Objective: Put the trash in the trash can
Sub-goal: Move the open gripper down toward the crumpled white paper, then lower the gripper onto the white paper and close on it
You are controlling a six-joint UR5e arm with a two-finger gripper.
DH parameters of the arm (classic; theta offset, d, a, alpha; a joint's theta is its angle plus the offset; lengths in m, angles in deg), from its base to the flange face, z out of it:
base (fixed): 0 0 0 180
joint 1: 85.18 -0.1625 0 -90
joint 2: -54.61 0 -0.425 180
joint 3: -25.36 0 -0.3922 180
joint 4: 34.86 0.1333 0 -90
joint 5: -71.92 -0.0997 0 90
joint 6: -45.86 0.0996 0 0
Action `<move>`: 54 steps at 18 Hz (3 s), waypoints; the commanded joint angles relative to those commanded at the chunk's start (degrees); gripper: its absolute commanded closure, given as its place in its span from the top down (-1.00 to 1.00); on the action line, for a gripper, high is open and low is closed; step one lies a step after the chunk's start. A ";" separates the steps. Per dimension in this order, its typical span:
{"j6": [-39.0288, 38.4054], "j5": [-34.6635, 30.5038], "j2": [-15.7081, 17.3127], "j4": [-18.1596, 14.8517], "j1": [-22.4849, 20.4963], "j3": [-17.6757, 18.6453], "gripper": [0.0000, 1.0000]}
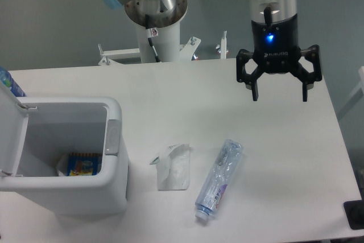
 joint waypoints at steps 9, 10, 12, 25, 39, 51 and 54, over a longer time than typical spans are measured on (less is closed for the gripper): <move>-0.62 0.17 -0.26 0.44 0.35 1.40 1.00; -0.53 0.26 -0.26 0.44 0.44 1.84 1.00; -0.61 0.35 -0.44 0.61 0.53 3.25 1.00; -2.11 9.55 -7.03 1.93 6.94 11.50 1.00; -6.77 11.87 -17.66 6.32 12.12 12.31 1.00; -10.72 11.51 -20.30 11.07 14.85 13.62 0.78; -10.63 11.43 -20.21 10.99 14.94 14.15 0.41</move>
